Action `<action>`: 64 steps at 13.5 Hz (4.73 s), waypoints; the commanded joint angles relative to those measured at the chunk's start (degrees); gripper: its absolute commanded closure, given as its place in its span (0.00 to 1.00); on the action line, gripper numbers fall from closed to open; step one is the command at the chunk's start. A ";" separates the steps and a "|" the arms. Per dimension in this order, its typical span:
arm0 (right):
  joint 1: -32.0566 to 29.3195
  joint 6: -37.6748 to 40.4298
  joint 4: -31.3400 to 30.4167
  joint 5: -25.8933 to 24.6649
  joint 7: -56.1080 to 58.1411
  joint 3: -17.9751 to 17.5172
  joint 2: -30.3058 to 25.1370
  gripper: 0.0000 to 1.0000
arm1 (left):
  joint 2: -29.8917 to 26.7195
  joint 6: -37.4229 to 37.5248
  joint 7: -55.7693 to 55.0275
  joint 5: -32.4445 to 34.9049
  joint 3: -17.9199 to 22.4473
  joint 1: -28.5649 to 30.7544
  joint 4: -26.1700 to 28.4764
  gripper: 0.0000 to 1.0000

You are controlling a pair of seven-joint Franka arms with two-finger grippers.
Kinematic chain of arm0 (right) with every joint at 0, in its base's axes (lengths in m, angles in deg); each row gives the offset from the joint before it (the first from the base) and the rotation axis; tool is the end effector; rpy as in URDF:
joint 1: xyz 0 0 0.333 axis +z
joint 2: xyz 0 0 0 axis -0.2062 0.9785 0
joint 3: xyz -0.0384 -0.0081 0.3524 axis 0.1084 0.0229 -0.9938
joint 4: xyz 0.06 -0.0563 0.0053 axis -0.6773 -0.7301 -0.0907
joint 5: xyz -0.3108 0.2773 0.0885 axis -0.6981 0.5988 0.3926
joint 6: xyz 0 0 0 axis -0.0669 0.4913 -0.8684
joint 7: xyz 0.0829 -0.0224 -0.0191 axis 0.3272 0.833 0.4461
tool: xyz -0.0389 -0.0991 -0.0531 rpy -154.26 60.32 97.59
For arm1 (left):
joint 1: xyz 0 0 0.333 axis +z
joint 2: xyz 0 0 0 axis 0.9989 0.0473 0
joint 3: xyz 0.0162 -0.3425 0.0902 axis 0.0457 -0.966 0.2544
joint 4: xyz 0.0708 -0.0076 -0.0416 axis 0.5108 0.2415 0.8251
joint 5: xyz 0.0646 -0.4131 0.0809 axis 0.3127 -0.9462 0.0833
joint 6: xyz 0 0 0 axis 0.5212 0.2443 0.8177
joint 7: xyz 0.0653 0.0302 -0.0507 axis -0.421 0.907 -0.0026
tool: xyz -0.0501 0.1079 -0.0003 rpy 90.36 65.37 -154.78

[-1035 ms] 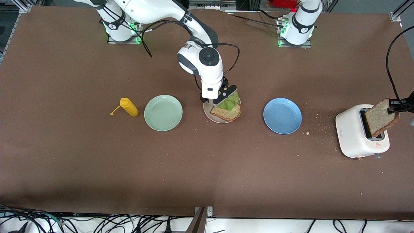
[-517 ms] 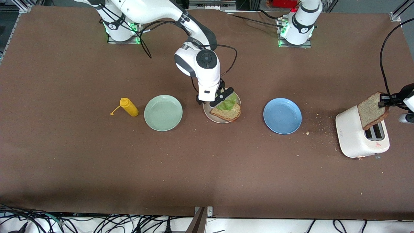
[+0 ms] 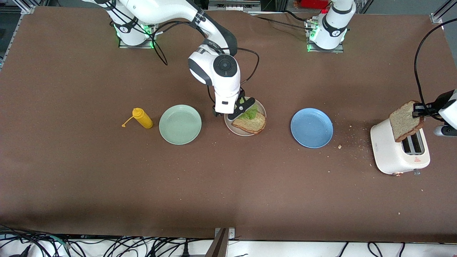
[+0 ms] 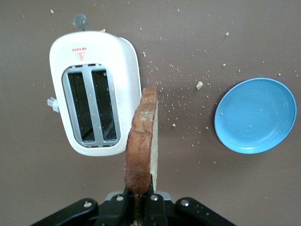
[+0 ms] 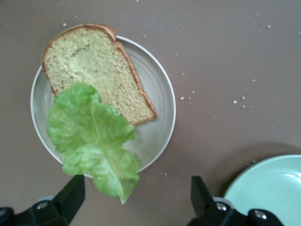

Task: Make sandwich in beige plate with both arms
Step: 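Withdraw the right gripper while the left gripper lays toast on lettuce, then open the left gripper and raise it back toward the toaster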

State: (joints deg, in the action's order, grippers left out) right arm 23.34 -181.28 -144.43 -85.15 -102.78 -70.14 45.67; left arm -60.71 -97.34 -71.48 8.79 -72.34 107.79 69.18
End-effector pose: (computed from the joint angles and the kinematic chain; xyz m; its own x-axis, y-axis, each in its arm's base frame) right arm 0.5294 0.5631 0.3030 0.7810 0.6236 -0.0325 0.6230 -0.7817 -0.0279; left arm 0.6448 0.1089 0.5181 0.9746 -0.0287 -0.2220 -0.0402 -0.9981 -0.0472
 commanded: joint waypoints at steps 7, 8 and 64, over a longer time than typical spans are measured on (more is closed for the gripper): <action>-8.51 10.75 5.11 8.09 0.92 -0.24 -1.25 0.00 | 3.98 15.53 -3.09 -16.02 -4.06 -4.13 -0.45 1.00; -10.18 12.94 5.72 9.33 0.92 -0.33 -1.34 0.00 | 5.04 15.89 -3.18 -18.30 -4.06 -5.97 -0.45 1.00; -38.41 17.36 -15.89 8.72 14.02 5.82 -40.89 0.00 | 17.63 -1.45 12.68 -18.44 -0.45 -17.24 -7.29 0.00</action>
State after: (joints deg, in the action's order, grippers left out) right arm -14.75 -164.47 -160.85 -76.14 -89.17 -64.27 4.89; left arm -40.25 -102.37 -52.95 -15.26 -72.87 91.04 64.59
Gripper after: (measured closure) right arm 0.000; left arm 0.000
